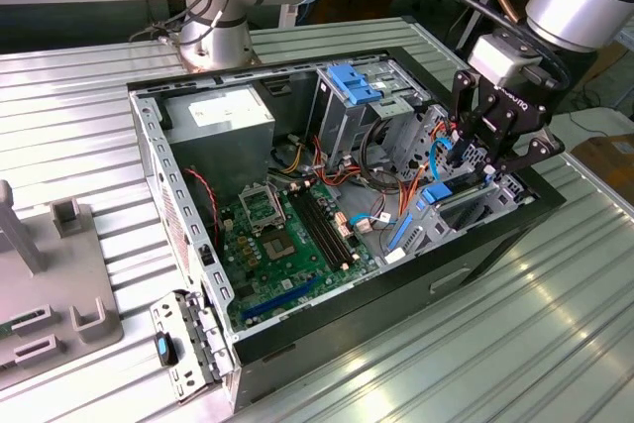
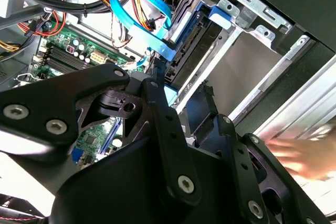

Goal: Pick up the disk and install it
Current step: 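Insert the first disk wire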

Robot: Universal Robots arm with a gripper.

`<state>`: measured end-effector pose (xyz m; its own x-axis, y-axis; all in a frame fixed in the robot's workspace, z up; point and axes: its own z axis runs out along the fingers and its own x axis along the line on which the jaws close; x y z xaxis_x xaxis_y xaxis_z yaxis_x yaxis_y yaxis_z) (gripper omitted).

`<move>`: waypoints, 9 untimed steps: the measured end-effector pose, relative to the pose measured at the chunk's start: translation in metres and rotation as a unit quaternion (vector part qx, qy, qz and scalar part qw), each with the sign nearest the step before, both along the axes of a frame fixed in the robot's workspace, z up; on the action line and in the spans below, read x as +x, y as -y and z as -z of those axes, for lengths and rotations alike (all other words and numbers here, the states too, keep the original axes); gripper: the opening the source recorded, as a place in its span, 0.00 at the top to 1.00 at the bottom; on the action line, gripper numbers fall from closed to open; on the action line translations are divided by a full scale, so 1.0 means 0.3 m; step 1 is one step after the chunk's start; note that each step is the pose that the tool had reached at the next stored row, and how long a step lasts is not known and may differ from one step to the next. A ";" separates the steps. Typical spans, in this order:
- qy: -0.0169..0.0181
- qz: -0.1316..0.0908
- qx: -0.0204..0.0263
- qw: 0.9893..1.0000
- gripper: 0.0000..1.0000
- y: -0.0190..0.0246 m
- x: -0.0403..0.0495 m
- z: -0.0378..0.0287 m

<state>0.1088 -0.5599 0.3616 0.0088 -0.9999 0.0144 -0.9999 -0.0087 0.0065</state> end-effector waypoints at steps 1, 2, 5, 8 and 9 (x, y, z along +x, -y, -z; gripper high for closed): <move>0.000 0.000 0.000 1.000 0.56 0.000 0.000 0.000; 0.000 0.000 0.000 1.000 0.56 -0.001 0.000 0.000; 0.000 -0.003 0.000 1.000 0.56 -0.006 0.009 0.000; 0.000 -0.008 0.000 1.000 0.56 -0.011 0.031 -0.001; 0.000 -0.010 0.001 1.000 0.56 -0.014 0.036 -0.001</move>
<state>0.1196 -0.5558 0.3619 0.0285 -0.9995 0.0128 -0.9996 -0.0285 0.0064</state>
